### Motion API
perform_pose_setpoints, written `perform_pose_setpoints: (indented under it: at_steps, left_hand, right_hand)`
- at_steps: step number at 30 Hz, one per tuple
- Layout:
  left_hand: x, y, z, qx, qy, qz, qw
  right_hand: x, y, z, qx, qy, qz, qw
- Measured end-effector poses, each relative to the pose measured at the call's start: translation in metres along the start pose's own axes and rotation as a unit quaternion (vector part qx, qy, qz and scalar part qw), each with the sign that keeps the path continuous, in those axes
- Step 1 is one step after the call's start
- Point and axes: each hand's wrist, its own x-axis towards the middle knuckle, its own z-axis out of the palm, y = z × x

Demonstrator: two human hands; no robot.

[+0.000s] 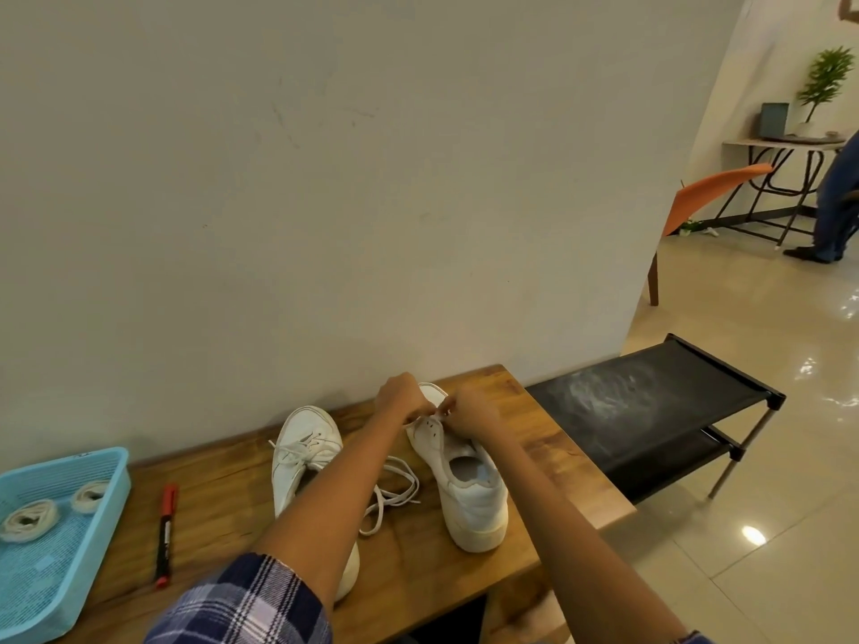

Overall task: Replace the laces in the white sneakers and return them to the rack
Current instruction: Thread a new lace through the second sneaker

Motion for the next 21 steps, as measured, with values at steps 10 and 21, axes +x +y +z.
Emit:
perform_pose_setpoints:
  at_steps: [10, 21]
  left_hand:
    - [-0.002, -0.008, 0.006, -0.067, -0.02, 0.004, 0.998]
    - [-0.005, -0.004, 0.014, -0.045, 0.022, 0.006, 0.999]
  right_hand:
    - [0.009, -0.012, 0.01, -0.025, 0.055, 0.011, 0.998]
    - [-0.004, 0.03, -0.071, -0.08, 0.282, 0.104, 0.95]
